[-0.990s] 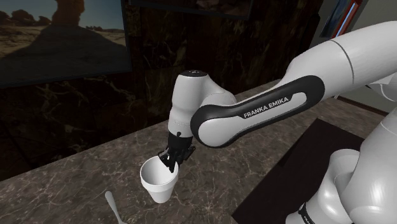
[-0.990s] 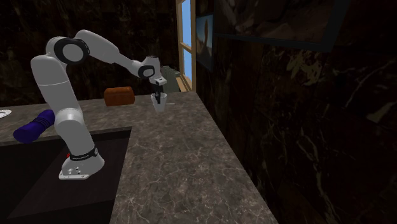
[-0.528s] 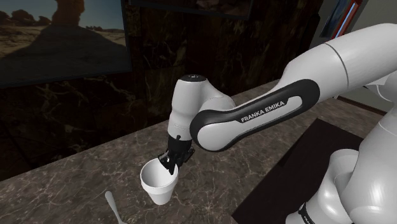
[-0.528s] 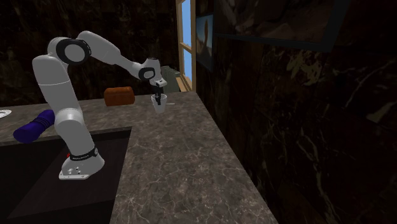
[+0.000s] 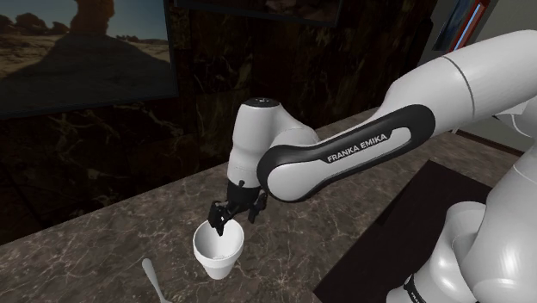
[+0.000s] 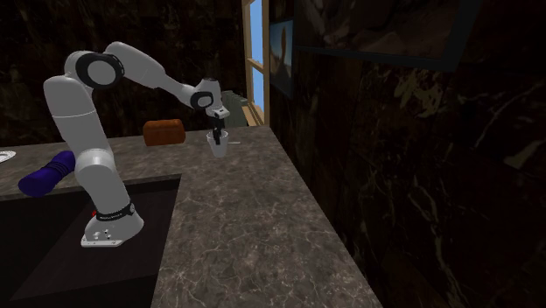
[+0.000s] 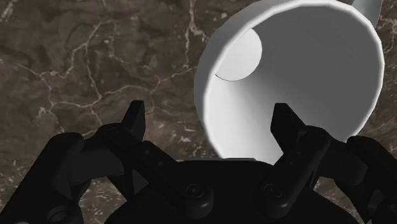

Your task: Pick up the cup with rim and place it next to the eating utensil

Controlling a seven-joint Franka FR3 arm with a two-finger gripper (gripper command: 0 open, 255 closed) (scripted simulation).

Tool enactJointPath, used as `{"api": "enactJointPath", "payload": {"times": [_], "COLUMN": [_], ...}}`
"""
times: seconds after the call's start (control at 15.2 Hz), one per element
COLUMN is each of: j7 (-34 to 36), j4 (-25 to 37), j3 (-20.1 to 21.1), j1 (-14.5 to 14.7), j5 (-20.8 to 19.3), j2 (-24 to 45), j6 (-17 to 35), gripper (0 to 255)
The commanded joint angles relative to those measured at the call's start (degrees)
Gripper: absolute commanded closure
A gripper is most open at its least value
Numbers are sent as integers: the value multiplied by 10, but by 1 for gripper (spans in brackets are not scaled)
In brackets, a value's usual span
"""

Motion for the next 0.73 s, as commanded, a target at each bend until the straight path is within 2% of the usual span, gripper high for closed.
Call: {"api": "enactJointPath", "payload": {"times": [0.0, 0.13, 0.66], "j7": [-2, -5, -5], "j4": [11, 26, 26], "j3": [-1, -3, -3], "j1": [-1, -3, -3], "j5": [4, 7, 7], "j2": [-18, -36, -36], "j6": [-29, -62, -62], "gripper": [0, 0, 0]}}
